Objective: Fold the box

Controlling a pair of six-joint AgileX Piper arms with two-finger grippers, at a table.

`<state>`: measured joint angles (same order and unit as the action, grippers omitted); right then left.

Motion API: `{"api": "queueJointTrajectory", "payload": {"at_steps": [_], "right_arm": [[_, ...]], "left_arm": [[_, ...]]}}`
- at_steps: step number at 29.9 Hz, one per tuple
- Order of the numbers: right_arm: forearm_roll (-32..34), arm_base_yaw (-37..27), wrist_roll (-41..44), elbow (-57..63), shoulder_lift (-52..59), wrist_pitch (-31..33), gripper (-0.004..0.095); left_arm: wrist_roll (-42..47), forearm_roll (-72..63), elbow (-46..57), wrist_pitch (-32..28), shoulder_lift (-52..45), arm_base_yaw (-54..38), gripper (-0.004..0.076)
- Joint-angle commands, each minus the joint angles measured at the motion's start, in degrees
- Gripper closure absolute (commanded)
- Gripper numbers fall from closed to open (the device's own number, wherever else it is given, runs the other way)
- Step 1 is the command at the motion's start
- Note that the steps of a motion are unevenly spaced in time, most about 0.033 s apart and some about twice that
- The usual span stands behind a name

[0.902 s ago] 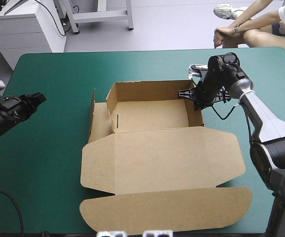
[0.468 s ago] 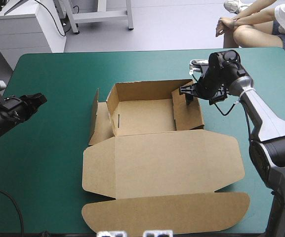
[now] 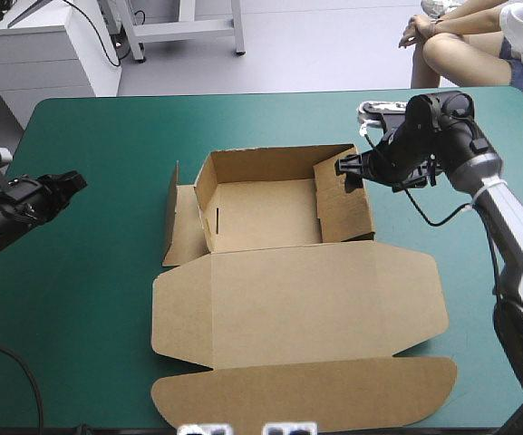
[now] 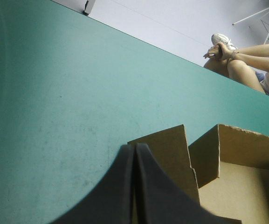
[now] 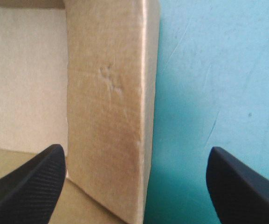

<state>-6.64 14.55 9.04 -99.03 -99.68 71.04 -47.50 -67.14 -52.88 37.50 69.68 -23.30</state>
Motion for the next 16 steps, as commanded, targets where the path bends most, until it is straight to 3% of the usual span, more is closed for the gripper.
{"api": "queueJointTrajectory", "payload": {"at_steps": [1, 16], "right_arm": [[-0.6, 1.2, -0.9, 3.0, 3.9, 0.7, 0.0140], [-0.5, 1.6, -2.8, 6.1, -5.4, -2.4, 0.0172]], "left_arm": [[0.0, -3.4, -1.4, 0.1, -0.5, 0.2, 0.0732], [0.0, -3.6, -1.4, 1.7, 1.2, 0.2, 0.0732]]}}
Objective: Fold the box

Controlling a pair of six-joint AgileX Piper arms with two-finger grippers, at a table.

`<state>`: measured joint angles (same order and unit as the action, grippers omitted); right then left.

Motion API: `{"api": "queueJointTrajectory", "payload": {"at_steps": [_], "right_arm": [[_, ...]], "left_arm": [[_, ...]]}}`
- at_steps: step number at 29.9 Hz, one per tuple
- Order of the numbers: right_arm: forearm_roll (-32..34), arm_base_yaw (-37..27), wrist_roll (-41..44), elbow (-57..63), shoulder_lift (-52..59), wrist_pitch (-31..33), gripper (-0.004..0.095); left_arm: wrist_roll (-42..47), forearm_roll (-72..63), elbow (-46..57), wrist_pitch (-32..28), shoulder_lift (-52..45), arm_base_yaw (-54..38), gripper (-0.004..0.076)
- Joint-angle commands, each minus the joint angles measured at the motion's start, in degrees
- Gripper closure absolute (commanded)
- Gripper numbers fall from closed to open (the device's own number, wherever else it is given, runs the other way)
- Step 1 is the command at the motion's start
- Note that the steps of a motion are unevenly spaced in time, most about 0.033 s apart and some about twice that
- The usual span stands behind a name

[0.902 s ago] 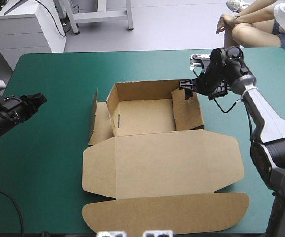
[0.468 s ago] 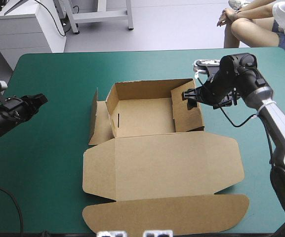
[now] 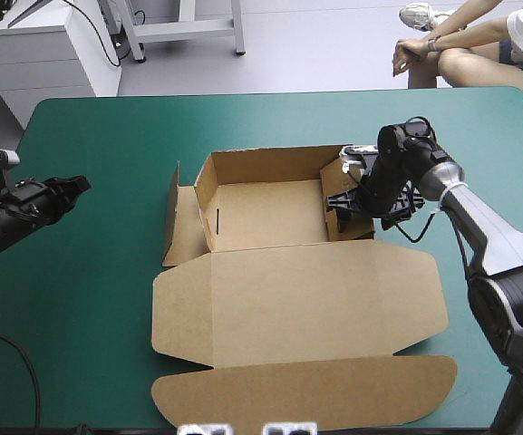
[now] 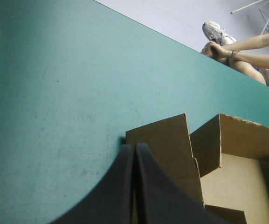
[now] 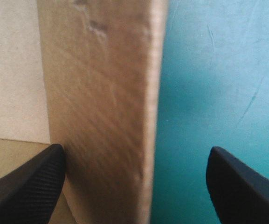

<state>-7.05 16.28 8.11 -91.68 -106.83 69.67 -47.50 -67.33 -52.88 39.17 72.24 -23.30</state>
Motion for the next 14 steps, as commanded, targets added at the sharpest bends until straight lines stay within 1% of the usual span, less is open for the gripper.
{"api": "queueJointTrajectory", "payload": {"at_steps": [1, 2, 3, 4, 5, 6, 7, 9, 12, 14], "right_arm": [[-0.3, -0.1, -2.9, -1.2, 1.4, -1.0, 0.0240], [-0.3, -0.1, -3.1, -1.2, 1.3, -0.8, 0.0309], [-0.2, -0.1, -3.4, -1.2, 1.3, -0.8, 0.0399], [-0.1, -0.1, -3.9, -1.5, 1.3, -0.5, 0.0561], [-0.1, -0.1, -4.4, -2.0, 1.3, 0.1, 0.0681], [-0.1, -0.1, -5.2, -2.6, 1.4, 1.0, 0.0833], [-0.1, -0.1, -5.8, -3.5, 1.4, 2.1, 0.0920], [-1.2, -0.2, -7.7, -4.5, 1.7, 2.1, 0.0915], [-7.1, -1.3, -11.9, -5.8, 2.5, 2.1, 0.0928], [-10.9, -2.6, -13.3, -6.7, 2.9, 2.1, 0.0928]], "left_arm": [[0.0, -3.4, -1.4, 0.4, -1.3, 0.2, 0.0732], [0.0, -3.4, -1.4, 0.4, -1.3, 0.2, 0.0732], [0.0, -3.4, -1.4, 0.3, -1.3, 0.2, 0.0732], [0.0, -3.4, -1.4, 0.3, -1.3, 0.2, 0.0732], [0.0, -3.4, -1.4, 0.3, -1.3, 0.2, 0.0732], [0.0, -3.4, -1.4, 0.3, -1.3, 0.2, 0.0732], [0.0, -3.4, -1.4, 0.4, -1.3, 0.2, 0.0732], [0.0, -3.4, -1.4, 0.7, -1.3, 0.2, 0.0732], [0.0, -3.0, -1.4, 1.0, -1.3, 0.2, 0.0732], [0.0, -2.7, -1.4, 1.1, -1.3, 0.2, 0.0732]]}}
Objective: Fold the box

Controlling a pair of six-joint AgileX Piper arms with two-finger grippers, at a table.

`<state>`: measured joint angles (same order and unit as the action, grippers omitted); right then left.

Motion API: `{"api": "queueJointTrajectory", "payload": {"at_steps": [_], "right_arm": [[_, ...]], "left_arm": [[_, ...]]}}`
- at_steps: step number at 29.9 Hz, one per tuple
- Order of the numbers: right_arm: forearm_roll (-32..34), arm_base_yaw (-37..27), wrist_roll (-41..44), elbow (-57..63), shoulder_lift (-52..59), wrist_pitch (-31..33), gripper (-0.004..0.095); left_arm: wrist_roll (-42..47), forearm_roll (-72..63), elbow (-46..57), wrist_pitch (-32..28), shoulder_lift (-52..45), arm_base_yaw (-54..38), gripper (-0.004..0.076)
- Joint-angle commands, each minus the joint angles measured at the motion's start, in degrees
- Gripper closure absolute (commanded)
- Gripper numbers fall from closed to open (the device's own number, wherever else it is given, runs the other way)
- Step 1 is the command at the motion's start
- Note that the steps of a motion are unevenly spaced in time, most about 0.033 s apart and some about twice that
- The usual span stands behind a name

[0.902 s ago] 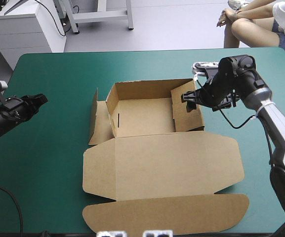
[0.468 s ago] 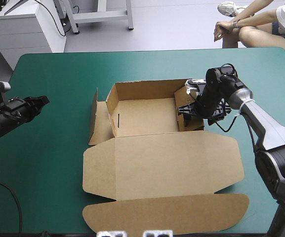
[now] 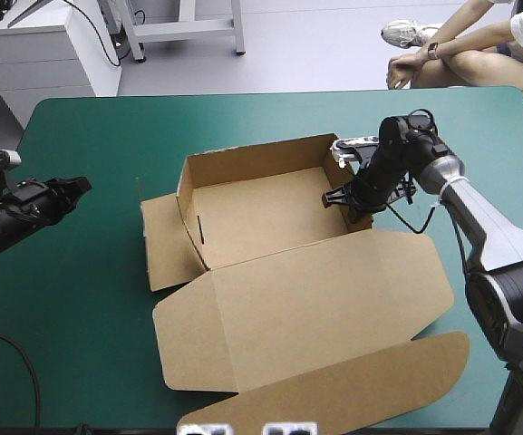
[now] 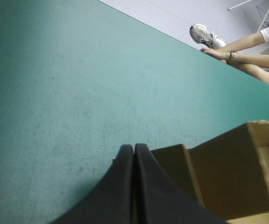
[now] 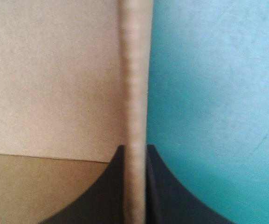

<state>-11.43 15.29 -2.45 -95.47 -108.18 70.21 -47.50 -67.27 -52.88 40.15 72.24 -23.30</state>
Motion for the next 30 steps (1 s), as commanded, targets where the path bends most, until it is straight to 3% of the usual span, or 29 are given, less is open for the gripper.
{"api": "queueJointTrajectory", "payload": {"at_steps": [1, 11, 17, 21, 30], "right_arm": [[-7.2, -2.2, -2.8, -3.1, 4.6, 1.5, 0.0927], [-7.6, -4.8, -7.4, -3.1, 15.4, 1.5, 0.0928], [-10.2, -4.8, -10.0, -3.5, 20.7, 1.4, 0.0926], [-10.8, -4.8, -9.9, -5.2, 20.5, 1.4, 0.0926], [-10.5, -4.8, -9.3, -7.0, 17.5, 0.6, 0.0925]], "left_arm": [[0.0, -2.7, -1.4, 0.5, -1.3, 0.2, 0.0732], [-1.3, -3.5, -1.4, -1.0, 3.2, 0.2, 0.0732], [-2.2, -9.4, -1.4, 3.8, 9.7, 0.2, 0.0732], [-2.6, -8.2, -1.6, 5.7, 12.5, 3.1, 0.0732], [-1.6, -5.6, -2.4, 4.0, 12.9, 12.7, 0.0733]]}}
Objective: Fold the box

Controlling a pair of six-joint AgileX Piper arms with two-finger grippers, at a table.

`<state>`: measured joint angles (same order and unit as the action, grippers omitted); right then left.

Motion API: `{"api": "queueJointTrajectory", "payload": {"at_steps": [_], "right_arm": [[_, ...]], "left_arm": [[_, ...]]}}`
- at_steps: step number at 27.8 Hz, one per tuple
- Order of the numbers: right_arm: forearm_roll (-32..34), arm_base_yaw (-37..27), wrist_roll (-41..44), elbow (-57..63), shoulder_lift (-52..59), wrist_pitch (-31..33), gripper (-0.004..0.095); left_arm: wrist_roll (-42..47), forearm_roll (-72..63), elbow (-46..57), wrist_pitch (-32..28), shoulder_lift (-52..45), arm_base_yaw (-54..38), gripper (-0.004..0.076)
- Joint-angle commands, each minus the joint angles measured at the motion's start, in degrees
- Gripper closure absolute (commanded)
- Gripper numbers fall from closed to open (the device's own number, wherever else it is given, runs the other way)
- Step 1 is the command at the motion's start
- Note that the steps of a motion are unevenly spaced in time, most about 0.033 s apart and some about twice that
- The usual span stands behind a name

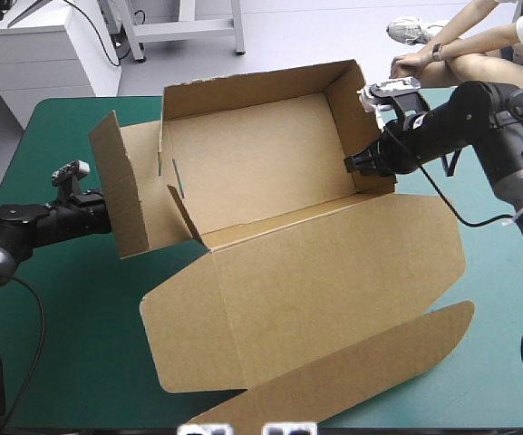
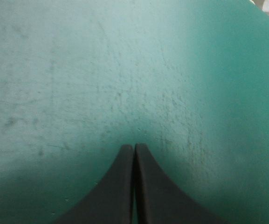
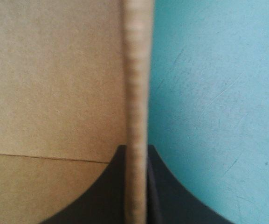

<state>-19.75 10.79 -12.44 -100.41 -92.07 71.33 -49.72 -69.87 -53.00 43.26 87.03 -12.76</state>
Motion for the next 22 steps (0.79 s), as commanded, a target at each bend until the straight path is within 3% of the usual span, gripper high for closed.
{"api": "queueJointTrajectory", "payload": {"at_steps": [1, 11, 22], "right_arm": [[-1.4, -0.3, 1.2, -2.0, 0.9, -1.0, 0.0925], [4.6, -0.3, 4.3, -2.1, -1.2, -5.4, 0.0925], [8.7, -0.3, 5.9, -2.2, -3.3, -5.9, 0.0924]], "left_arm": [[0.7, -3.0, -2.9, 1.5, -1.9, 3.1, 0.0733], [6.3, -2.9, -12.7, 7.9, -1.9, 7.9, 0.0733], [9.5, -7.6, -18.8, 13.8, -1.9, 9.2, 0.0732]]}}
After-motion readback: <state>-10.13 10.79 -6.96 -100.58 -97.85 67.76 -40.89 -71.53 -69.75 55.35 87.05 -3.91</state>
